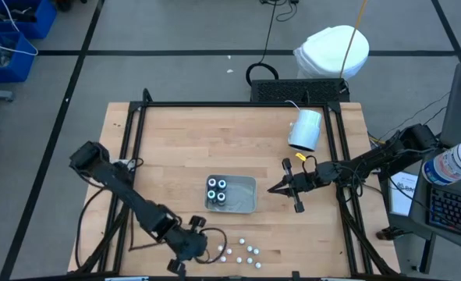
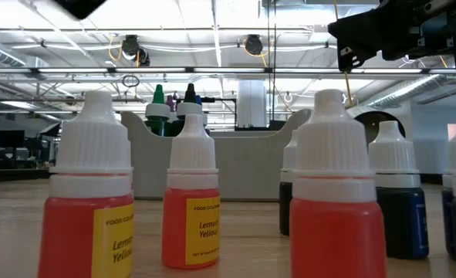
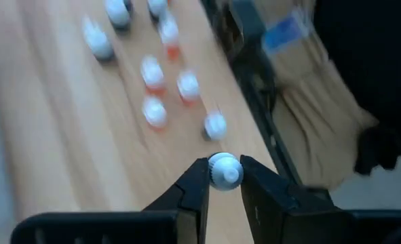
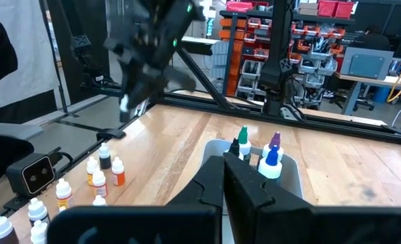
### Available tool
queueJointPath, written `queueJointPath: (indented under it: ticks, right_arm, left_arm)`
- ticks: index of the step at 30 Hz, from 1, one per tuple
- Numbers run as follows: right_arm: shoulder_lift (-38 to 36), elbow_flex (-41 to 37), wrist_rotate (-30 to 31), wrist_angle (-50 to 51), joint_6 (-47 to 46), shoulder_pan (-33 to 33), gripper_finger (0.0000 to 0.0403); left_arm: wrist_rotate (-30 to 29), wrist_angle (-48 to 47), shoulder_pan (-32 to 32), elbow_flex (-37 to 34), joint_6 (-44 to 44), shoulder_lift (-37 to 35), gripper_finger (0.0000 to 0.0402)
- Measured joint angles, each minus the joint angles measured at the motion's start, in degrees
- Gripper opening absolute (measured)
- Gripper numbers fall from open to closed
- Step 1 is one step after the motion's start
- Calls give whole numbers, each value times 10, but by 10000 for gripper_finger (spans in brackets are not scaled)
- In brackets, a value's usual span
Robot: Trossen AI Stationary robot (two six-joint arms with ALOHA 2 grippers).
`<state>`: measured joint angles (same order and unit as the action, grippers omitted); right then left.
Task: Pick & Place food coloring
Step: Put the small red food coloring bottle into the gray bin
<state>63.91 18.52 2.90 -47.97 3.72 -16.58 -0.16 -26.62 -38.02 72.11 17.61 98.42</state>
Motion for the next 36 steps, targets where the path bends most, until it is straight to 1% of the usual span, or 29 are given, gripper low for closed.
queueJointPath:
  ticks: [3,6,11,14,18,21,26,30,33,36]
  right_arm:
    - [0,0,0,2,0,0,4]
    - [0,0,0,3,0,0,4]
    - [0,0,0,10,-7,0,4]
    - [0,0,0,10,-15,0,4]
    - [0,0,0,10,-10,0,4]
    - [0,0,0,11,-9,0,4]
    - [0,0,0,13,-9,0,4]
    - [0,-1,0,17,-11,0,4]
    - [0,-2,0,22,-11,0,4]
    - [0,-2,0,24,-11,0,4]
  left_arm:
    - [-6,-41,23,42,-40,-3,77]
    - [-29,-86,44,97,-75,-3,78]
    - [-53,-122,91,166,-129,-1,78]
    - [-55,-132,120,195,-179,-1,78]
    - [-48,-131,169,201,-237,-1,78]
    - [-26,-121,214,201,-272,1,78]
    - [4,-84,277,201,-293,27,78]
    - [46,-76,311,201,-297,65,78]
    - [43,-73,325,201,-303,96,78]
    - [18,-67,329,201,-315,119,78]
